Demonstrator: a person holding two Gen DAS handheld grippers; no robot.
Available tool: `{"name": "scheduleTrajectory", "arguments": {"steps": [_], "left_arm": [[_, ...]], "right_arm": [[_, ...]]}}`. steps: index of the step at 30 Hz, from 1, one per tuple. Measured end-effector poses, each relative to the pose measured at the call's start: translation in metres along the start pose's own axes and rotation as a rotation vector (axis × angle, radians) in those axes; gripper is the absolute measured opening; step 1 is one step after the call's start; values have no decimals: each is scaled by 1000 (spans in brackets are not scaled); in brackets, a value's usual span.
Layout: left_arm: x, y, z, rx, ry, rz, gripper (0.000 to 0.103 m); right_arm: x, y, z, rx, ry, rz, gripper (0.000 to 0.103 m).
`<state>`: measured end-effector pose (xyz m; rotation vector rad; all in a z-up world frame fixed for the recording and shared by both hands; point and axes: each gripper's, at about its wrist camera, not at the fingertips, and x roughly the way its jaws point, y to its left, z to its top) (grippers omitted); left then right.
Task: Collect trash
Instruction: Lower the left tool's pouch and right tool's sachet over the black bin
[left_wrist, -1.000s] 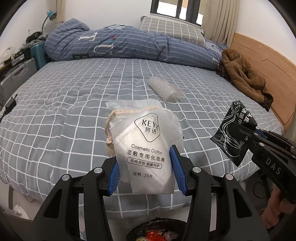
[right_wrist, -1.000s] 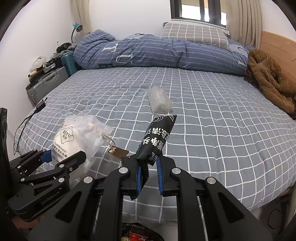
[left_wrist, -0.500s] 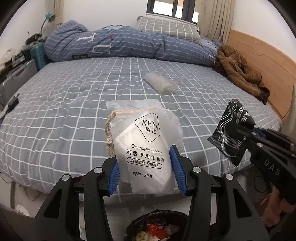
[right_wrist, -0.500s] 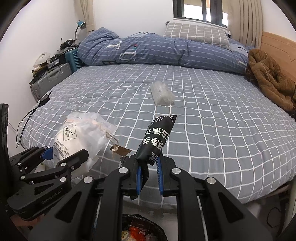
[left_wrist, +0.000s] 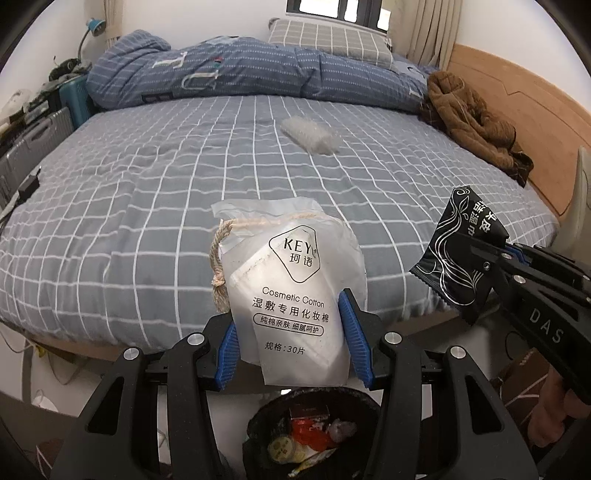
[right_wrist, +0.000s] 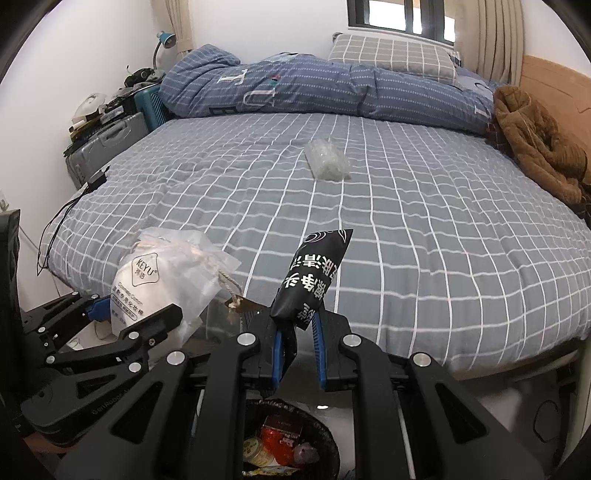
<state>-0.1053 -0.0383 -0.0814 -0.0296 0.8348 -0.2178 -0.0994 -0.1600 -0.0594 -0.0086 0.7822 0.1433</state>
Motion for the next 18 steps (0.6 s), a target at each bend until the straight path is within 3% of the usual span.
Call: {"name": "scheduleTrajectory", "arguments": {"steps": [18], "left_arm": [[-24,2,-52,-41,82,29,49]], "right_arm": [[-20,7,-53,30,99,-8,13]]}}
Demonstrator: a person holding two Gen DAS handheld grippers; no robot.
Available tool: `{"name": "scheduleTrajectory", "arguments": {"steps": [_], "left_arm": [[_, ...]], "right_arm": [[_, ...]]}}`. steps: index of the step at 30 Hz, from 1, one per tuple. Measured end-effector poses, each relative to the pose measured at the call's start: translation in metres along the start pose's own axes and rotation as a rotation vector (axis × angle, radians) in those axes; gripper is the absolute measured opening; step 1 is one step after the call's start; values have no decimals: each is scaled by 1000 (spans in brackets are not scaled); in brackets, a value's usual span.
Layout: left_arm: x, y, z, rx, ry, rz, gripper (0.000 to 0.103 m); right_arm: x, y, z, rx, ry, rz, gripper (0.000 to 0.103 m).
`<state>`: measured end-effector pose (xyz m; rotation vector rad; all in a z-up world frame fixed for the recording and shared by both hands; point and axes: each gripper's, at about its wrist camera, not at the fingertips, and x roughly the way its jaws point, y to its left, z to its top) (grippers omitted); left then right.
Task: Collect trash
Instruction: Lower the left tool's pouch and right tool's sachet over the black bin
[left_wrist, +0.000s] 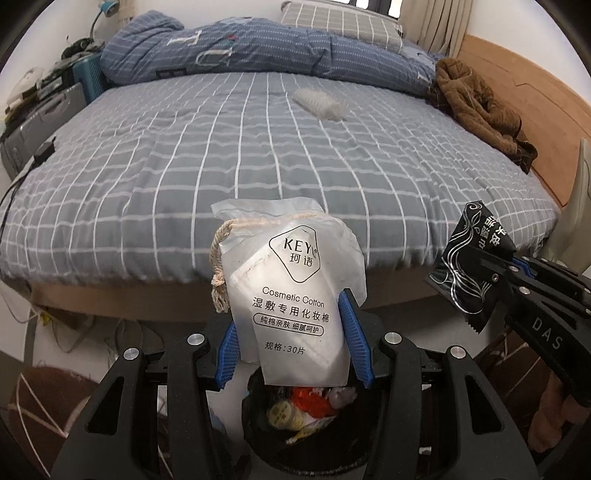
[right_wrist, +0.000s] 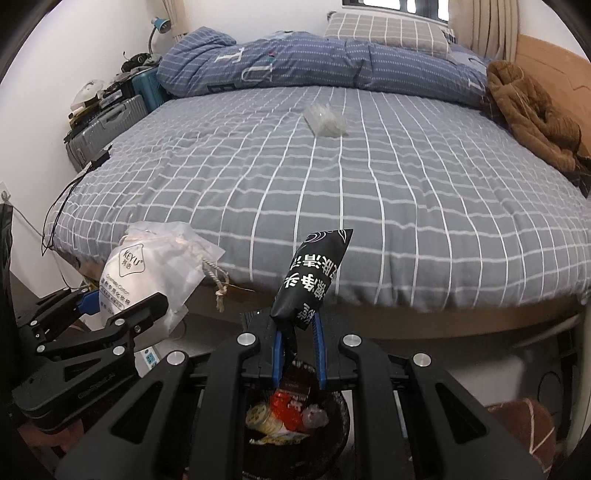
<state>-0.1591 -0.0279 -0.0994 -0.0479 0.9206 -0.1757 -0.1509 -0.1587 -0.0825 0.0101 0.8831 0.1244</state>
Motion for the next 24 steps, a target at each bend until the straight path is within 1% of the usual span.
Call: {"name": "scheduleTrajectory", "arguments": {"steps": [3,6,9,12,15,18,21,24], "left_arm": [[-3,0,-10,4,18,12,49],[-4,3,-23,-9,50,21,49],[1,5,-41,-18,100,22,49],[10,10,-53,-24,128,28,49],[26,15,-65,-26,167,40,49],[47,17,-76,-6,210,51,49],[67,17,-83,-10,260,39,49],[85,17,-86,-1,288,39,49]], "right_arm": [[-8,3,-9,14,15,-4,13],[-9,4,-21,32,51,-2,13],[-1,6,-37,58,109,8,13],[11,6,-49,60,147,10,13],[28,4,-61,62,188,7,13],[46,5,-71,52,230,3,13],[63,4,-78,56,273,5,13],[79,0,-82,66,307,7,14]]}}
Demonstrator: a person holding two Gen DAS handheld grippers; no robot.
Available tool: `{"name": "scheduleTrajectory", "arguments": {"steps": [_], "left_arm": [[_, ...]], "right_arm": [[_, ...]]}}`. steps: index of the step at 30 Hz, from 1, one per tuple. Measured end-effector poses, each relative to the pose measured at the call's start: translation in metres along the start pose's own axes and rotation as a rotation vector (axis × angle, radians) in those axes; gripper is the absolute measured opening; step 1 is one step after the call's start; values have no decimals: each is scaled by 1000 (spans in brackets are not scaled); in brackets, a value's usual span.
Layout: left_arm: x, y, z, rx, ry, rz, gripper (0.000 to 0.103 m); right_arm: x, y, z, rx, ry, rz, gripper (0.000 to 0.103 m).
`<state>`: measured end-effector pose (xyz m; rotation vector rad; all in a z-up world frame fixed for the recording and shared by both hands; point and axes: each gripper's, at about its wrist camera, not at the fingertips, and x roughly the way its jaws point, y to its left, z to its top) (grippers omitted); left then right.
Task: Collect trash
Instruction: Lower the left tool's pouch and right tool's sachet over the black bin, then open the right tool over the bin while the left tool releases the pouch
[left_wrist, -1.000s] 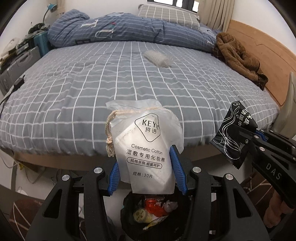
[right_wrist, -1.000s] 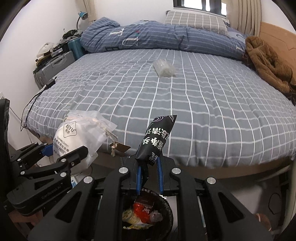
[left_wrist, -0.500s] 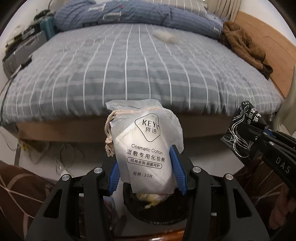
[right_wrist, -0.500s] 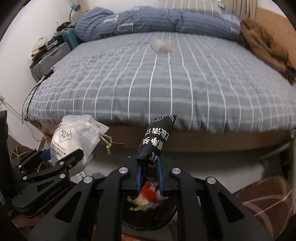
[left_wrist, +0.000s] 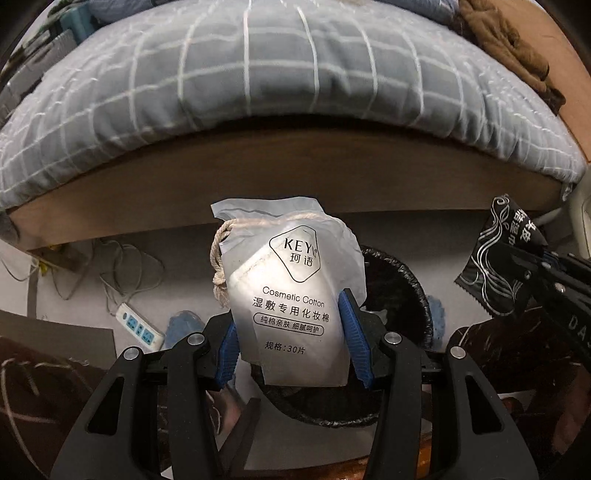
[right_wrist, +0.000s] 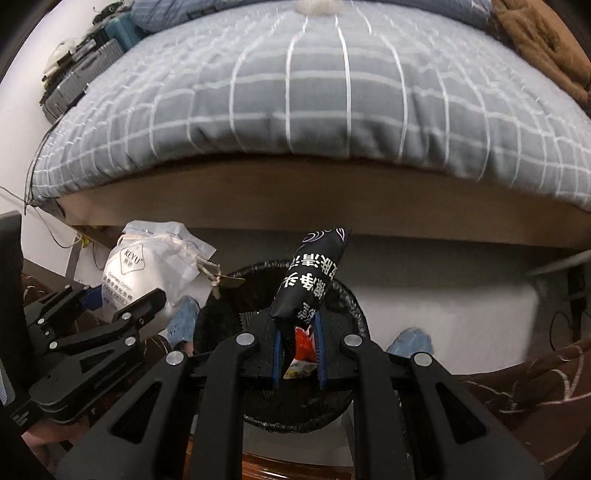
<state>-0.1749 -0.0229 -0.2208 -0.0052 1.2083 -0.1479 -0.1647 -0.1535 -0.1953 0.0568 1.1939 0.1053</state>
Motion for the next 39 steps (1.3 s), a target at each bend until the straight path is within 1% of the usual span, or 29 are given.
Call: {"name": "scheduleTrajectory", "arguments": {"steps": [5,8,11,12,14,15,16,18,20,22,24,26,28,30,33,36,39], "left_arm": [[22,6,0,-16,47,-6,48],[25,15,-2,-44,53,-3,48],[28,21,-3,-60,59,6,48],[28,24,-5,-65,61,9,48],[29,27,-5,-75,66,13,48],[30,29,-5,-80,68,16,48],[30,30,-5,-84,70,17,48],[31,30,-6,-84,70,16,48],[32,28,-5,-75,71,12,48],[33,23,-3,-64,71,8,48],[35,17,-2,-55,71,3,48],[37,11,1,-40,70,-3,48],[34,0,4,-26,68,-8,48],[35,-10,6,-5,69,-14,48],[36,-23,9,25,66,-25,48],[40,-29,8,53,64,-30,48],[42,-36,7,82,62,-28,50]], "right_arm": [[26,-1,3,9,56,-13,14],[41,5,5,2,87,-9,16],[50,18,9,-28,101,0,17],[51,20,10,-33,101,6,19],[50,22,8,-25,91,17,23],[49,22,8,-21,86,20,30],[48,20,8,-18,81,23,42],[46,16,7,-15,73,17,52],[45,14,7,-19,68,5,57],[44,8,7,-17,61,-16,66],[40,1,7,-19,45,-38,72],[36,-9,7,-16,20,-76,76],[30,-21,6,-4,0,-93,82],[25,-31,6,9,-23,-112,85],[18,-44,5,25,-52,-118,87],[12,-55,3,39,-65,-137,89],[12,-54,4,50,-68,-135,90]]}}
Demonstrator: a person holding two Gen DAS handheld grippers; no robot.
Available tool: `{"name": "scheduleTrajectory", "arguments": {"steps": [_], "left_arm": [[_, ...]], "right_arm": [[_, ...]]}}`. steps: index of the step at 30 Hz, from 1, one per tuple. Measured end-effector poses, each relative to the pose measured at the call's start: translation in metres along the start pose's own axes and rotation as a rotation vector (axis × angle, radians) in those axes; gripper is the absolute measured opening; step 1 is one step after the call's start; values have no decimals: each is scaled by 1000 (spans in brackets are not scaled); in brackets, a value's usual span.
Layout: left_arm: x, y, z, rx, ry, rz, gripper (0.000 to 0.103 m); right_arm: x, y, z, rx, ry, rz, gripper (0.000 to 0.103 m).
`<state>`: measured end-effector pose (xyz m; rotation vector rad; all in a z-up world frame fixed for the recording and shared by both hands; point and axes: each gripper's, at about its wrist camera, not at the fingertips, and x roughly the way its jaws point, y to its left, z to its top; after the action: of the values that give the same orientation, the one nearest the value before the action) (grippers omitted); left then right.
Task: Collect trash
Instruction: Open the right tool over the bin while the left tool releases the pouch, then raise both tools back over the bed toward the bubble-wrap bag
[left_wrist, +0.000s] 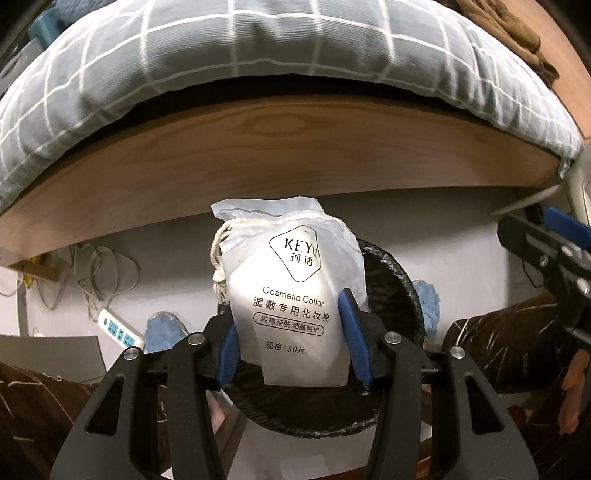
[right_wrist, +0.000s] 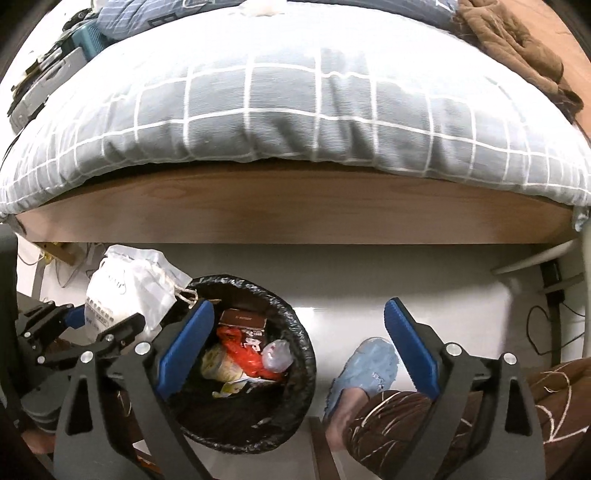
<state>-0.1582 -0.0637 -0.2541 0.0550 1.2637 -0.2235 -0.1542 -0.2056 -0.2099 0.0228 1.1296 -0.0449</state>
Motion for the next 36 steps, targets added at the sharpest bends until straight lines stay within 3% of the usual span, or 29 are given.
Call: {"name": "scheduleTrajectory", "arguments": {"steps": [2,6,15,25,36], "left_arm": [[1,-2,-1,15,-5,16,53],[-5,-3,0,16,-42,40,79],[-22,5,10,-15,-107,68,97],[-73,21,47,-59,-228,73,97],[-113,42,120,-72,-400,142,97]], "right_arm": [[-2,3,1,-2,-7,0,90],[-5,9,1,-17,-9,-1,90],[-28,11,15,-14,-84,-10,91],[-73,13,52,-32,-276,-33,95],[-79,9,102,-45,-360,-41,95]]}}
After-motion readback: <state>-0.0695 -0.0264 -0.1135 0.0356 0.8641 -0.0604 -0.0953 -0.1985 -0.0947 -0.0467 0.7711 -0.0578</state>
